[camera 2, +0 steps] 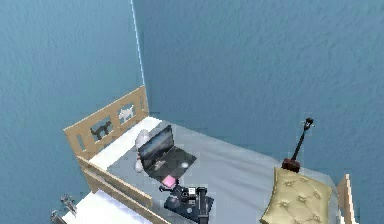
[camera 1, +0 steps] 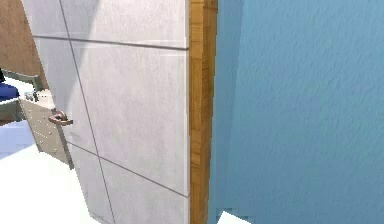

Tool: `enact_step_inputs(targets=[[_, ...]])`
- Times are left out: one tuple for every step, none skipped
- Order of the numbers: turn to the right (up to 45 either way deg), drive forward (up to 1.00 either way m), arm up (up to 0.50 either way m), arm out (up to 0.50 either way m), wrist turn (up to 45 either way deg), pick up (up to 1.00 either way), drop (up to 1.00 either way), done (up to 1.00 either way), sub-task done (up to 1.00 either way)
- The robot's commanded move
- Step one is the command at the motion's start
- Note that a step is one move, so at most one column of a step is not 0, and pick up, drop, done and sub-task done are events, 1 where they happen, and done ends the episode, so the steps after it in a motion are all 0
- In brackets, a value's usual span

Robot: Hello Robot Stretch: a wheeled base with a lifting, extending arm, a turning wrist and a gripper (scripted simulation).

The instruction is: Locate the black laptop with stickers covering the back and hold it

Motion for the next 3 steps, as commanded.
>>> enact_step_inputs(targets=[[0.0, 0.00, 0.00, 0.00, 0.0, 1.00, 0.00, 0.00, 0.00], [0.0, 0.00, 0.10, 0.00, 0.0, 0.00, 0.00, 0.00, 0.00], [0.0, 0.00, 0.00, 0.00, 0.0, 0.00, 0.00, 1.00, 0.00]])
